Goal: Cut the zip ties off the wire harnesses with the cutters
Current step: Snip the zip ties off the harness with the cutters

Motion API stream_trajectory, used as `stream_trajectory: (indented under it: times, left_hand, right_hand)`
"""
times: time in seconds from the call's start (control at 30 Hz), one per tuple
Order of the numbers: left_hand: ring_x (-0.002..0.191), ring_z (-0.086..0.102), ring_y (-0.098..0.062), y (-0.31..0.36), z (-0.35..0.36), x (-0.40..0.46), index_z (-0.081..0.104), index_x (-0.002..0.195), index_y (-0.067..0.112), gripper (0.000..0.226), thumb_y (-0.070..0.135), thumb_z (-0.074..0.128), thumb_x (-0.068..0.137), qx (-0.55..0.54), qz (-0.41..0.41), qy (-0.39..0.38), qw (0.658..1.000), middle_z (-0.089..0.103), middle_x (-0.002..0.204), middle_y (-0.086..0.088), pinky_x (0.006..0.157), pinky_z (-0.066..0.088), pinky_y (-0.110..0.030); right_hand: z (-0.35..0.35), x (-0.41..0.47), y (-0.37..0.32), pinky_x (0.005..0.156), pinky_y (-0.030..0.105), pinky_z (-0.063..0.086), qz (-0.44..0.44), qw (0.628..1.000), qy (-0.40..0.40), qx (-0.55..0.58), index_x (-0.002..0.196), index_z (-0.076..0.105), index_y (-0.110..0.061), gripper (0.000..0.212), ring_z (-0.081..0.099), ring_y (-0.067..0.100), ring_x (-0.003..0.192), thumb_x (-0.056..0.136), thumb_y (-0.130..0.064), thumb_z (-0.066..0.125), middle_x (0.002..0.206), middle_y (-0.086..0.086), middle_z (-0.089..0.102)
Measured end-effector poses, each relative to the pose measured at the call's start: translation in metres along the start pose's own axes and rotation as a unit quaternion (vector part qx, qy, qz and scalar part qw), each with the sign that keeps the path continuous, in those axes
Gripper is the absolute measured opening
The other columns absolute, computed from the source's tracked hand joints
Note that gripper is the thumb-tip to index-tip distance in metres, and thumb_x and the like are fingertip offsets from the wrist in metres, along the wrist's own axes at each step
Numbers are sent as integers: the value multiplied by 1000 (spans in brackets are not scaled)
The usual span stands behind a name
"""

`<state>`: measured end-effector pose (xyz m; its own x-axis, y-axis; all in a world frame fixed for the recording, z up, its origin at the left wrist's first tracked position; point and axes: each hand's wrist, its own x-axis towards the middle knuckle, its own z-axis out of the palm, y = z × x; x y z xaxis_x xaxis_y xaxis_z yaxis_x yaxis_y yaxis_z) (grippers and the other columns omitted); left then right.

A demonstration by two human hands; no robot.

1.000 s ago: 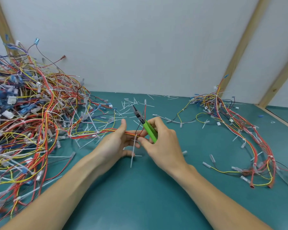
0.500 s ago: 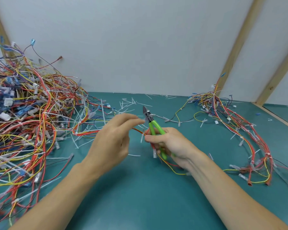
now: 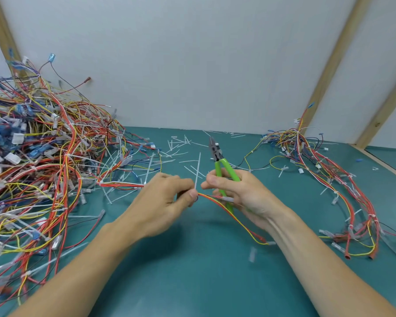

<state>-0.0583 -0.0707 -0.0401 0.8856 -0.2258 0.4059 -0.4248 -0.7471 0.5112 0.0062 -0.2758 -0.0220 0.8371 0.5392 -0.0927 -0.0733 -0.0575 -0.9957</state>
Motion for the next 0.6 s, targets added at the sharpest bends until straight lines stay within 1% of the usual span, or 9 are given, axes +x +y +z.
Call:
stream_trajectory:
  times: [0.1, 0.2, 0.23, 0.33, 0.43, 0.47, 0.53, 0.57, 0.6]
  left_hand:
    - [65, 58, -12, -1, 4, 1, 63, 69, 29, 28, 42, 54, 92, -74, -68, -21, 995, 62, 63, 10, 71, 49, -34]
    - [68, 63, -7, -7, 12, 1, 61, 74, 27, 22, 36, 71, 90, -86, -112, 47, 989, 67, 67, 12, 68, 51, -32]
    - [73, 64, -4, -10, 13, 1, 60, 75, 28, 21, 36, 75, 88, -61, -101, 73, 990, 68, 70, 15, 70, 52, -30]
    - [81, 60, -3, -14, 14, 2, 65, 79, 33, 16, 33, 80, 84, -3, -46, 104, 993, 65, 76, 20, 76, 51, -37]
    - [87, 58, -10, -12, 12, 5, 73, 91, 25, 11, 31, 80, 85, 52, 17, 155, 986, 65, 87, 14, 80, 48, -35]
    - [86, 57, -11, -9, 10, 6, 72, 91, 23, 11, 30, 80, 86, 64, 40, 195, 978, 63, 87, 12, 80, 46, -31]
    - [73, 54, -8, -3, 9, 4, 70, 79, 24, 14, 32, 73, 90, 53, 60, 272, 959, 59, 74, 15, 72, 41, -23]
    - [64, 52, -6, 0, 9, 3, 69, 71, 25, 24, 36, 69, 93, 25, 34, 286, 957, 58, 65, 13, 65, 40, -20]
    - [57, 53, -8, 2, 11, 2, 68, 65, 25, 33, 41, 66, 94, -13, -18, 271, 962, 59, 59, 10, 59, 41, -21]
  right_hand:
    - [8, -1, 4, 63, 19, 49, -22, 998, -22, -46, 91, 66, -16, 19, 53, 19, 69, 84, -14, 84, 79, 8, 61]
    - [16, 2, 11, 64, 30, 46, -16, 998, 41, -49, 91, 62, -11, 20, 45, 22, 63, 86, -1, 79, 73, 13, 52]
    - [18, 2, 13, 64, 32, 49, -11, 998, 54, -41, 92, 61, -10, 21, 45, 21, 57, 86, 0, 78, 69, 13, 52]
    - [21, 2, 20, 58, 28, 56, 2, 998, 56, -23, 94, 58, -7, 21, 42, 13, 43, 88, 3, 75, 59, 11, 49]
    - [26, 5, 23, 58, 29, 59, 10, 997, 75, 29, 95, 57, -6, 21, 45, 12, 43, 88, 7, 73, 55, 5, 50]
    - [27, 7, 23, 60, 30, 60, 18, 995, 85, 58, 96, 58, -6, 21, 49, 13, 45, 88, 6, 73, 56, 4, 52]
    - [27, 9, 22, 66, 34, 61, 46, 987, 91, 121, 100, 57, -7, 22, 55, 13, 48, 89, 5, 72, 57, 4, 56]
    - [27, 9, 21, 69, 36, 61, 60, 982, 89, 158, 101, 57, -8, 22, 56, 13, 49, 90, 5, 71, 59, 4, 58]
    - [27, 9, 21, 68, 36, 61, 72, 974, 85, 199, 102, 57, -7, 22, 57, 13, 50, 90, 5, 70, 63, 5, 62]
